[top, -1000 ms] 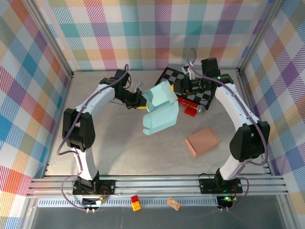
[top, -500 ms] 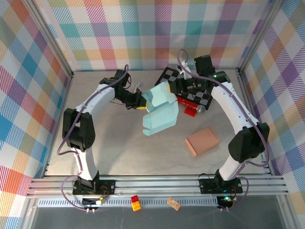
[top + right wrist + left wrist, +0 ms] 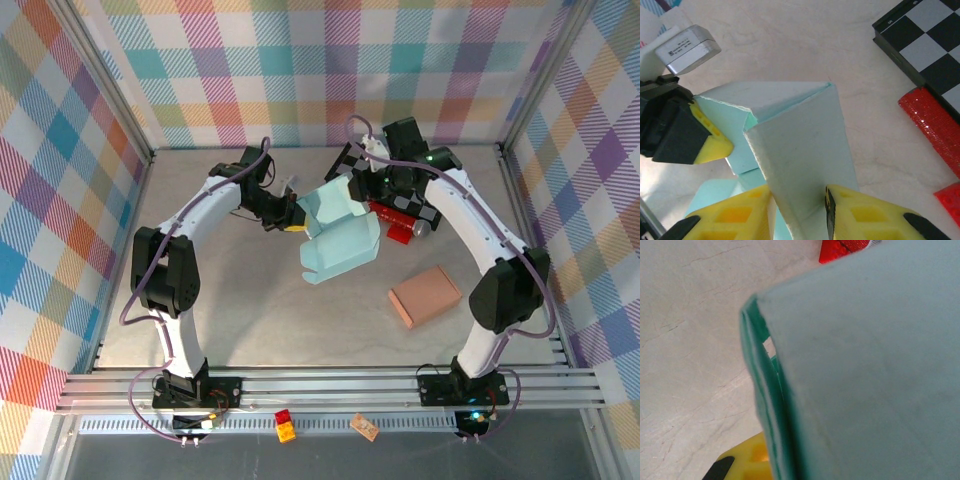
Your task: Fold the paper box
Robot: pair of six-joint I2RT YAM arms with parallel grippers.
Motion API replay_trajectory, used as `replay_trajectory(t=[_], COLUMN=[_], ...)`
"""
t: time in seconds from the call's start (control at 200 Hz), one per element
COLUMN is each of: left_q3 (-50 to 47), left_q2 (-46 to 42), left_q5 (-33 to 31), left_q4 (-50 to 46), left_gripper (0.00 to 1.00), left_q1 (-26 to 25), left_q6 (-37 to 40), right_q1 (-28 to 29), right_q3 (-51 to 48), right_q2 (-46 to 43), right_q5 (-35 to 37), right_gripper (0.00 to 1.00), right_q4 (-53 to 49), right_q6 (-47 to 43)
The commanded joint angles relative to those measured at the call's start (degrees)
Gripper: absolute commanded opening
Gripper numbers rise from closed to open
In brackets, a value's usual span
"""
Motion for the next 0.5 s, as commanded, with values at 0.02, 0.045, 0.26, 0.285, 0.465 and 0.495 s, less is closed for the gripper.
replay_trajectory(t=[0.02, 0.045, 0.26, 0.285, 0.465, 0.495], left_q3=[1.64, 1.65, 1.82, 1.82, 2.09, 2.09], left_q2=[-1.25, -1.25, -1.02, -1.02, -0.69, -0.66], left_q5=[2.29, 2.25, 2.06, 2.07, 1.83, 1.79], left_q4=[-0.73, -0.76, -1.08, -1.03, -1.22, -1.26], left_gripper=[0.0, 0.0, 0.0, 0.0, 0.0, 0.0], left_q1=[-0.41, -0.41, -0.59, -0.59, -0.76, -0.77], left_q6=[1.04, 1.13, 1.31, 1.35, 1.31, 1.31], right_q1=[1.6, 1.91, 5.51, 6.07, 9.35, 9.97], right_q3=[2.5, 2.77, 5.25, 5.82, 10.77, 11.36], right_q2=[2.46, 2.76, 5.64, 6.06, 9.92, 10.37], right_q5=[6.76, 7.65, 15.81, 17.3, 30.38, 31.94], right_gripper=[0.33, 0.32, 0.21, 0.19, 0.03, 0.0], right_q4=[-2.83, -3.08, -4.75, -5.17, -10.14, -10.63], right_q6=[-0.87, -0.79, 0.34, 0.78, 4.35, 4.48])
